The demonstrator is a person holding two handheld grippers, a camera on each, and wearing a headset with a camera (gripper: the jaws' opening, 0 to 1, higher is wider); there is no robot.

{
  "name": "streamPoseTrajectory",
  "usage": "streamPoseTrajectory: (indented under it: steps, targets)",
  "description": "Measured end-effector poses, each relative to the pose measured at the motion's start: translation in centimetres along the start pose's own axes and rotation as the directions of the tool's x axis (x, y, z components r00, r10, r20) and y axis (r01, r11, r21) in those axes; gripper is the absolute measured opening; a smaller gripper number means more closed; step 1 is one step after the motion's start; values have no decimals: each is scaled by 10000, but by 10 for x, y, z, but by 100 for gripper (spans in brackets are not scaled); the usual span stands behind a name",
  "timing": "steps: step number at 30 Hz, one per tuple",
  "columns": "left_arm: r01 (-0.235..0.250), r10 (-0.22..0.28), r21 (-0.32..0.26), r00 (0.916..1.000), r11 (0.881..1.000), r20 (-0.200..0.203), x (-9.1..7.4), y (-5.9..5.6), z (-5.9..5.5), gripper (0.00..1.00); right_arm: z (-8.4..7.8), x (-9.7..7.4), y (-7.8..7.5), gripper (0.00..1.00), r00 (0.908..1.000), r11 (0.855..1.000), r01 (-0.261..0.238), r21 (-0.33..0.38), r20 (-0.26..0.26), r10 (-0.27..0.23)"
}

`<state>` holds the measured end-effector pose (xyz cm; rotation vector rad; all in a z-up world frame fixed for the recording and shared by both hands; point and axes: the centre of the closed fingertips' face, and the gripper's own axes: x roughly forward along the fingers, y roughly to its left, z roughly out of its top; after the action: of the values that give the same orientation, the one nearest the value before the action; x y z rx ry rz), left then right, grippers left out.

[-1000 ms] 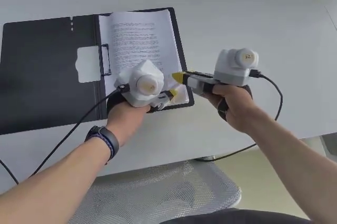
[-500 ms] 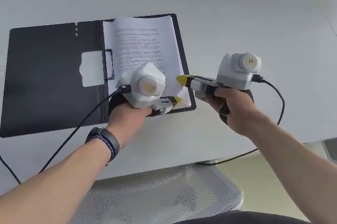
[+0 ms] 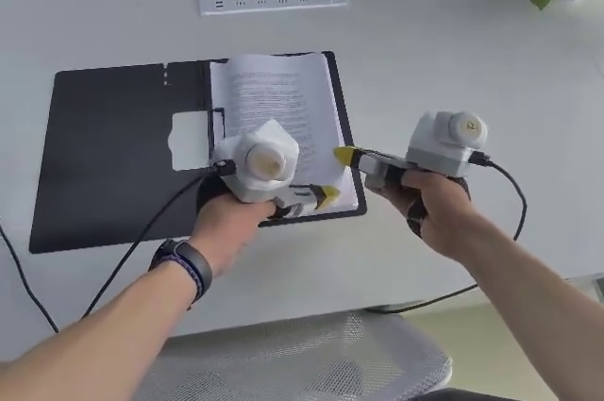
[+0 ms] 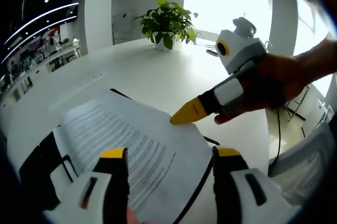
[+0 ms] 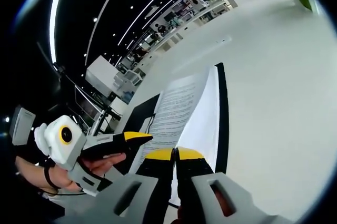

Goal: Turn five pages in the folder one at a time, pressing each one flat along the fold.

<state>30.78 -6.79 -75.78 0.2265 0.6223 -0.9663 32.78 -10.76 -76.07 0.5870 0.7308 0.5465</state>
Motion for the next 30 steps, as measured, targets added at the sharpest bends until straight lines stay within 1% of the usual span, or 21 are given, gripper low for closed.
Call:
streamPoseTrajectory:
  steps: [3,10,15,19,24,25,27,28,30]
  targets:
    - [-48,49,-107,10000,9999,61,-10,6,0,66,3,0,7,0,10000,9999,-42,-91,72,43]
    - [-384,388,-261,9991,9989,154,-34,21,-6,68,12,-1,23,0,9990,9996,-192,-185,389,200]
    - [-643,656,-441,9974,9970,295,-53,33,-9,69,18,0,33,0,9982,9992,-272,-277,536,286]
    - [-819,845,-642,9956,9946,401,-67,41,-11,69,22,1,44,0,9965,9981,-464,-393,679,490]
    - [-945,980,-693,9940,9931,483,-79,47,-14,69,25,4,56,0,9953,9971,-563,-511,762,601]
    - [-1017,1052,-707,9933,9923,488,-84,51,-17,69,26,5,59,0,9949,9969,-593,-522,783,633]
    - [-1087,1130,-773,9922,9911,534,-91,53,-18,70,29,6,67,0,9929,9957,-738,-556,891,786]
    - [-1165,1212,-813,9911,9899,555,-94,58,-20,70,30,7,69,0,9922,9954,-781,-557,931,830]
    - [-1293,1352,-932,9890,9872,599,-102,62,-24,70,32,11,75,0,9912,9947,-842,-589,978,897]
